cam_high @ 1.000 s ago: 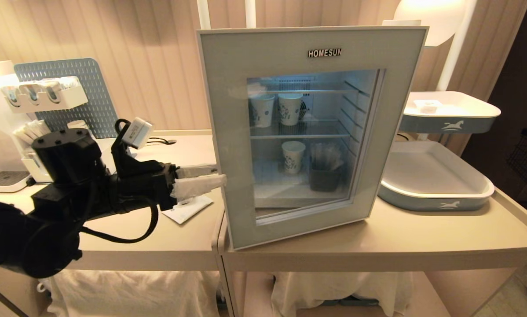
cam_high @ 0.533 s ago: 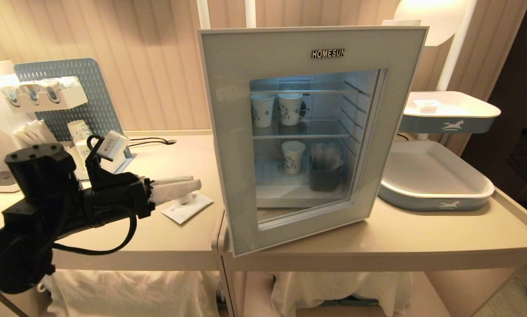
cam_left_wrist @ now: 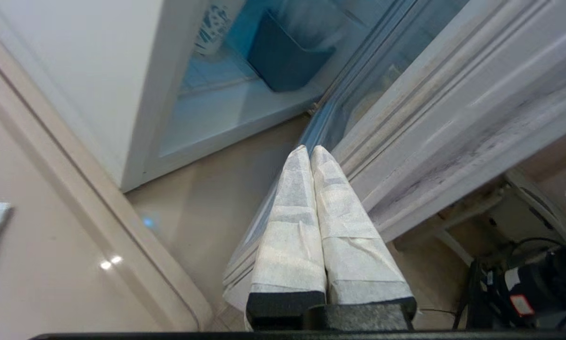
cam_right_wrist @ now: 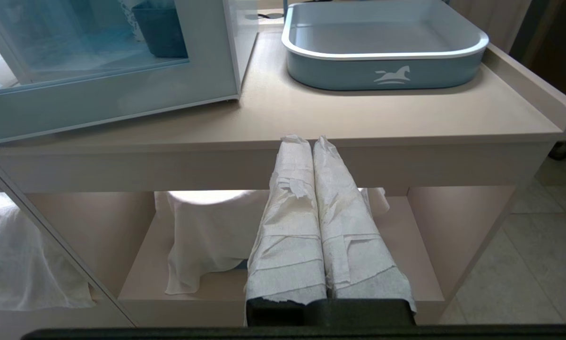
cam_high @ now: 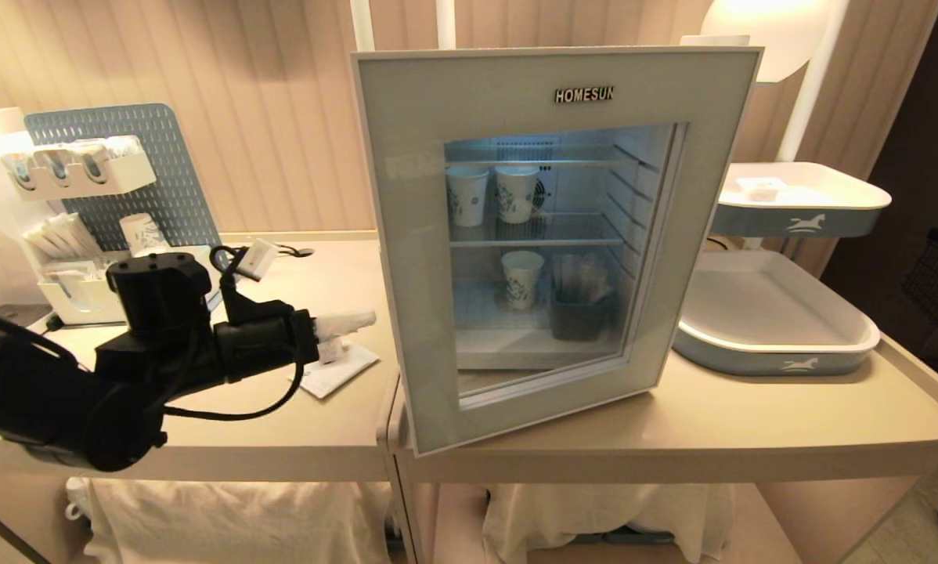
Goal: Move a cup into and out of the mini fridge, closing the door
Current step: Open the freezer door
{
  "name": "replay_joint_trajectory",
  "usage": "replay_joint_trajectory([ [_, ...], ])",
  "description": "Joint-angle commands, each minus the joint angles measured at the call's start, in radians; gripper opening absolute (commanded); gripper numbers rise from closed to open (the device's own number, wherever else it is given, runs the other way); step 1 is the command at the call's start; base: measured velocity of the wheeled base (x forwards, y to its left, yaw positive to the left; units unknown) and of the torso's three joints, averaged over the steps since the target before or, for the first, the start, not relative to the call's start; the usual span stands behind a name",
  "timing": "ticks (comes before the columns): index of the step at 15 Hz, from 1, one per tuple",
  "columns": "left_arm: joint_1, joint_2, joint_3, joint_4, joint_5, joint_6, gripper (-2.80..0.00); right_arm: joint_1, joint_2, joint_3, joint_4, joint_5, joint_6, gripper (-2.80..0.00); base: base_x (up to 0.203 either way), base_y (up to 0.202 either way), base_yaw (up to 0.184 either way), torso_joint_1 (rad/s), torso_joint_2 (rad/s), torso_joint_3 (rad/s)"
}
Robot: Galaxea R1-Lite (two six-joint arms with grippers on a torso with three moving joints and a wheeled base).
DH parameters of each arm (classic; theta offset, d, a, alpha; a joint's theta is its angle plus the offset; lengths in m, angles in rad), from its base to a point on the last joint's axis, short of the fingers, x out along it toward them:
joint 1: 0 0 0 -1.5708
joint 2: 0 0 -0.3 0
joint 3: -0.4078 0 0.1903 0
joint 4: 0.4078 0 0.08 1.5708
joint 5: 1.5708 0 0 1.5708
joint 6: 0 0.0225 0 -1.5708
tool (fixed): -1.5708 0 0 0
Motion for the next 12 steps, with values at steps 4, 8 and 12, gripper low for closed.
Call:
replay_joint_trajectory([
  [4,-0.128,0.062,-0.082,0.044,-0.002,-0.001,-2.8,0.001,0.001,0.0,0.0,0.0,0.0,-2.8,0.0,0.0,0.0,0.0,0.0,0.0],
  [8,-0.149,0.071,-0.087,0.044,-0.002,-0.001,-2.8,0.001,0.001,0.0,0.0,0.0,0.0,-2.8,0.0,0.0,0.0,0.0,0.0,0.0],
  [12,-0.176,0.029,-0.032,0.033,-0.004,0.0,-2.8,0.001,0.001,0.0,0.0,0.0,0.0,-2.8,0.0,0.0,0.0,0.0,0.0,0.0],
])
